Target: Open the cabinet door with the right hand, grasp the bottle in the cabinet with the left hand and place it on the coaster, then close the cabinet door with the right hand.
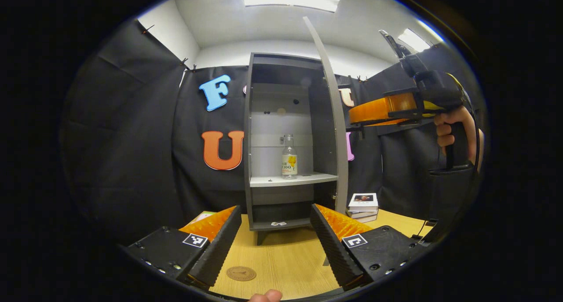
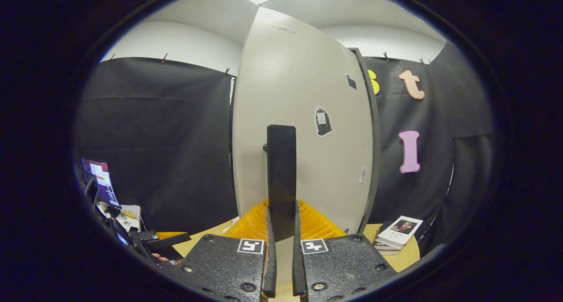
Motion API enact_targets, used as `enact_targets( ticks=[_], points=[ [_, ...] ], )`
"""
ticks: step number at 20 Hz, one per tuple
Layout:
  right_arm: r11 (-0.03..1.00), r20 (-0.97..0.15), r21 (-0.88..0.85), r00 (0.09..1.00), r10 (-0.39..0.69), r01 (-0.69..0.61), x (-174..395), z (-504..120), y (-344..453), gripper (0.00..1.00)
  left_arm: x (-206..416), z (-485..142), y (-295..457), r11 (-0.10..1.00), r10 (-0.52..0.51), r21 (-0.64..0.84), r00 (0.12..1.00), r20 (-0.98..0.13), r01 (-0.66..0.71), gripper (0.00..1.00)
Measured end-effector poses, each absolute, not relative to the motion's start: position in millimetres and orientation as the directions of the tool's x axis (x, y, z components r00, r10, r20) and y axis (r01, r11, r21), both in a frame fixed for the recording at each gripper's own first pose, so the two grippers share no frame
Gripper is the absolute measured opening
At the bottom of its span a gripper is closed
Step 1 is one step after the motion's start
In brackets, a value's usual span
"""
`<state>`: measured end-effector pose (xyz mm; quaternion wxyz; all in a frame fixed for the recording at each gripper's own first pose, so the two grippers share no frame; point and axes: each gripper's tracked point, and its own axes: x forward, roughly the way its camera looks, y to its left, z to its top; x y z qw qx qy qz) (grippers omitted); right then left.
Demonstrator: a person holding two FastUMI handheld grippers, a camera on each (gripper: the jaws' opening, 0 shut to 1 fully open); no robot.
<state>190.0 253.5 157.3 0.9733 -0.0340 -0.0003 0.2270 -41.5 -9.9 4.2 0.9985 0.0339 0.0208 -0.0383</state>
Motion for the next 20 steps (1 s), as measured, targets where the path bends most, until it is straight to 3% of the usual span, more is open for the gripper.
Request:
enact_targets(
  ticks=[11,14,20],
  points=[
    [0.963,0.005,-0.054,0.964,0.265,-0.264,192.3,160.7,212.4,0.16,-39.7,0.4,-46.0,0.986,-0.158,0.047,0.986,-0.053,0.160,0.95],
    [0.973,0.016,-0.040,0.974,0.227,-0.227,190.6,161.6,206.2,0.09,-38.5,-3.2,-49.7,0.984,-0.168,0.044,0.984,-0.060,0.171,0.95],
    [0.985,0.022,-0.053,0.986,0.164,-0.162,194.7,161.2,186.6,0.06,-37.7,-4.2,-57.5,0.984,-0.167,0.048,0.984,-0.060,0.170,0.95]
  ],
)
